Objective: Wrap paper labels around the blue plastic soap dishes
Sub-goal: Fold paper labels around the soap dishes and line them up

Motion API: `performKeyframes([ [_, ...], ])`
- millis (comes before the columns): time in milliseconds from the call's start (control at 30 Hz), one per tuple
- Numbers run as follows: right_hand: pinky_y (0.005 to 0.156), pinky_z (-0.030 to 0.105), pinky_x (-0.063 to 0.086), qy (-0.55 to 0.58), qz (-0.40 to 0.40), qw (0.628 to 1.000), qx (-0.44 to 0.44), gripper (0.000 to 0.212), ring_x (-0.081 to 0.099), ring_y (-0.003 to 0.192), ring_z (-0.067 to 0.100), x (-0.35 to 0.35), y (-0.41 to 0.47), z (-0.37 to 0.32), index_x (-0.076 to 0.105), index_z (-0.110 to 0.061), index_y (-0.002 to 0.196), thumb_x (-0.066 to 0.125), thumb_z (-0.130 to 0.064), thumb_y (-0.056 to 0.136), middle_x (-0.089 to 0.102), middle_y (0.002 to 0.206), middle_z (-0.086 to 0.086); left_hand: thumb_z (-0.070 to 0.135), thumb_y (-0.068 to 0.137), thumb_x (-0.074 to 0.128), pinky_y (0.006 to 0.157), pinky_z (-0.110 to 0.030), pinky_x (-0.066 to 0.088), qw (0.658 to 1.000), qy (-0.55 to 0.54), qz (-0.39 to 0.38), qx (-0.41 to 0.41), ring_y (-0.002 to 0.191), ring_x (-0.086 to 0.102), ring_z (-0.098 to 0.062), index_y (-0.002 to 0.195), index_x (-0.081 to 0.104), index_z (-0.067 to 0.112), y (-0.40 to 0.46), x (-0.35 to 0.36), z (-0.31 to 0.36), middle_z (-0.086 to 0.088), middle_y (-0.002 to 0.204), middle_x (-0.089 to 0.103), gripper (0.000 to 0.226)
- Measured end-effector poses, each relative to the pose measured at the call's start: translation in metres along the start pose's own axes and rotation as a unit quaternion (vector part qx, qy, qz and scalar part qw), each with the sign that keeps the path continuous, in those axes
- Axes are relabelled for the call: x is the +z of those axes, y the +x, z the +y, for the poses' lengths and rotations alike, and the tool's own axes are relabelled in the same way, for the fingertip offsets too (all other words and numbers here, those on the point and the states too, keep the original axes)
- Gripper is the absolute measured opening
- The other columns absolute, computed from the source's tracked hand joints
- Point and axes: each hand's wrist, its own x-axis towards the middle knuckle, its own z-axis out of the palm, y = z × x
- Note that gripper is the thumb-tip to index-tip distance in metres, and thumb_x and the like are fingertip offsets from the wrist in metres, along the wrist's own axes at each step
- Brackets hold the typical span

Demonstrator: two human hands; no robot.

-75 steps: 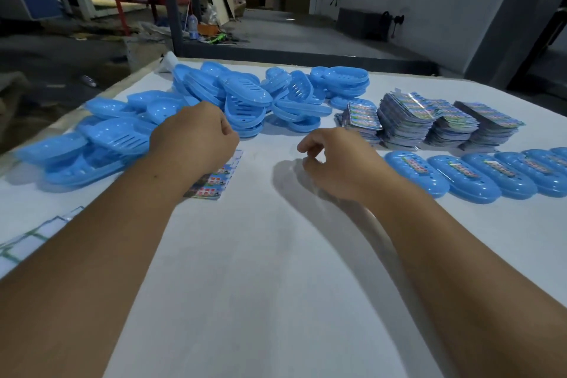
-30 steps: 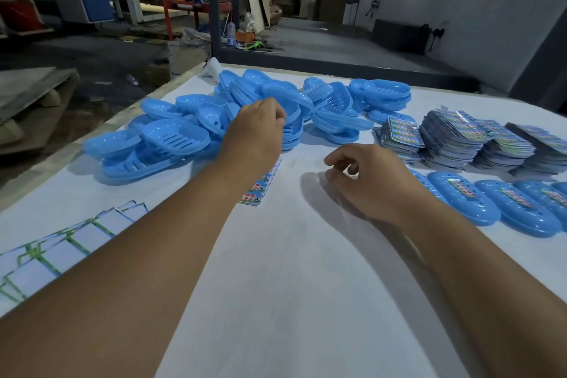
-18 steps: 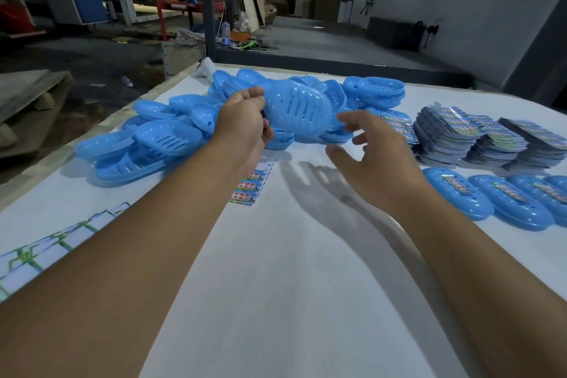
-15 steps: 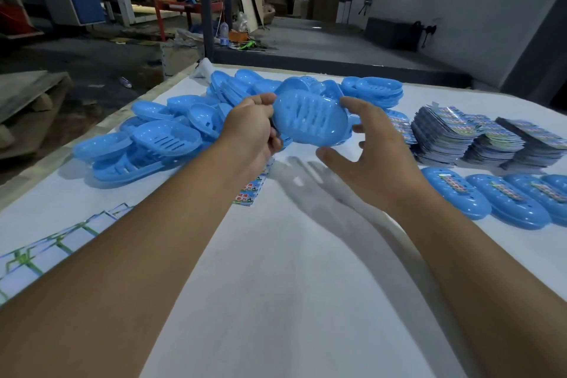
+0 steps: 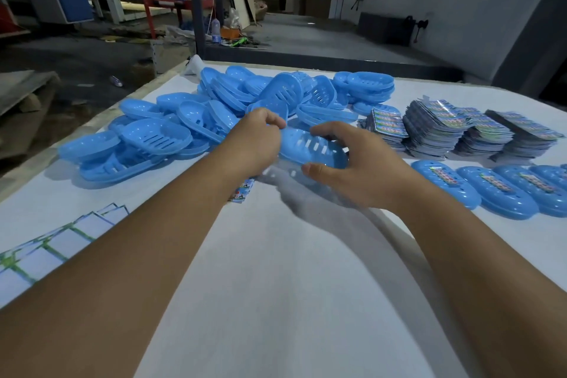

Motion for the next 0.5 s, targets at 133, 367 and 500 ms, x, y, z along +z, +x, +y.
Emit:
performKeyframes([
  [133, 0.094, 0.027, 0.047, -0.03, -0.064, 0.997, 0.003, 0.062, 0.06, 0.109, 0.011, 0.001, -0.002, 0.0, 0.054, -0.032, 0.137, 0.076, -0.04, 0.08, 0.063, 0.123, -0.015, 0.044, 0.094, 0.05, 0.082, -0.038, 0.051, 0.973, 0.216, 0.019, 0.086, 0.092, 0.062, -0.024, 0.098, 0.061, 0.032, -0.011, 0.007, -0.007, 0.004, 0.093, 0.066, 0.017],
  [367, 0.073, 0.017, 0.045, -0.046, -0.106, 0.993, 0.015, 0.051, 0.061, 0.09, 0.002, 0.003, -0.003, -0.001, 0.058, -0.041, 0.127, 0.071, -0.037, 0.078, 0.066, 0.107, -0.019, 0.052, 0.09, 0.056, 0.084, -0.041, 0.053, 0.951, 0.296, -0.006, 0.084, 0.095, 0.064, -0.024, 0.095, 0.063, 0.036, -0.016, 0.006, -0.006, 0.005, 0.099, 0.068, 0.019],
  [500, 0.081, 0.026, 0.051, -0.05, -0.119, 0.991, 0.015, 0.049, 0.062, 0.093, 0.007, 0.003, -0.004, -0.001, 0.059, -0.041, 0.126, 0.071, -0.039, 0.078, 0.067, 0.108, -0.017, 0.044, 0.09, 0.058, 0.084, -0.041, 0.055, 0.947, 0.306, -0.002, 0.096, 0.093, 0.064, -0.025, 0.092, 0.067, 0.033, -0.018, 0.003, -0.003, 0.003, 0.098, 0.069, 0.014],
])
